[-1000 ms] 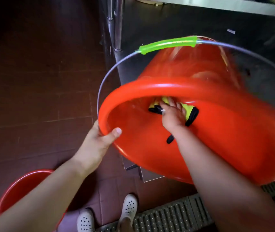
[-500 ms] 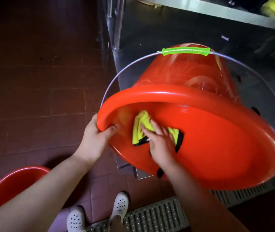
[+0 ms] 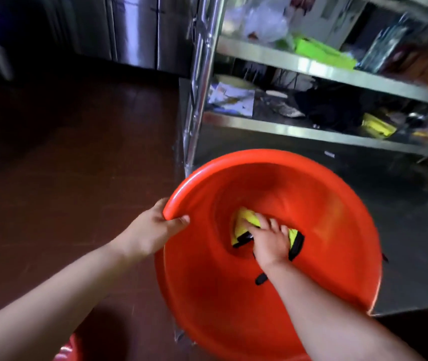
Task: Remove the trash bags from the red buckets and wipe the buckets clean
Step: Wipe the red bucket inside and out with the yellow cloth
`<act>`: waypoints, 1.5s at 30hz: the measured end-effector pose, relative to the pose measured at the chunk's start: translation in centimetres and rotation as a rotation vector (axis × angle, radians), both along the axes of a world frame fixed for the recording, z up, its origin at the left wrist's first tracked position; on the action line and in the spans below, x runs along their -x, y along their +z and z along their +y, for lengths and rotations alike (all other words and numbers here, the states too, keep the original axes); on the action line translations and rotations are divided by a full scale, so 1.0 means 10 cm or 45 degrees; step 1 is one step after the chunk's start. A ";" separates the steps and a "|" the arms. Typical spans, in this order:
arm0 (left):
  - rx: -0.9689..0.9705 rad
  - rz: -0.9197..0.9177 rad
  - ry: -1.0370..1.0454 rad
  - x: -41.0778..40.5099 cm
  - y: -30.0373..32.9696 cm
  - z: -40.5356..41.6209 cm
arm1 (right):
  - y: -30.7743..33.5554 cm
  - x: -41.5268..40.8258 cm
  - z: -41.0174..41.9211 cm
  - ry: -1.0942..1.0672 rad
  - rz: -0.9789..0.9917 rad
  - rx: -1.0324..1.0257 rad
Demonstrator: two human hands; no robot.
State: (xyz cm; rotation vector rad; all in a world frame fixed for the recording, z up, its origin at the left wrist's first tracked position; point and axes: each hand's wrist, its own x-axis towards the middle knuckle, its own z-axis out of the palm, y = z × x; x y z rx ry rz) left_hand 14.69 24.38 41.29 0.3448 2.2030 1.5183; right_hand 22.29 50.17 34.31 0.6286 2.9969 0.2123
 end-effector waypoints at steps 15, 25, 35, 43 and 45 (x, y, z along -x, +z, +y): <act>0.092 0.367 0.204 0.24 0.21 0.11 | 0.21 0.36 0.05 0.264 -0.043 -0.250; -0.140 -0.052 0.035 0.74 -0.02 -0.14 | 0.06 1.00 -0.05 -0.212 0.070 -0.255; -0.317 -0.207 0.043 1.15 -0.15 -0.19 | -0.67 1.22 -0.61 0.053 -0.077 -0.098; -0.375 -0.248 0.043 1.24 -0.15 -0.17 | -0.50 1.11 -0.39 0.306 -0.190 -0.286; -0.360 -0.264 0.046 1.26 -0.19 -0.20 | -0.39 1.18 -0.26 0.211 -0.138 -0.322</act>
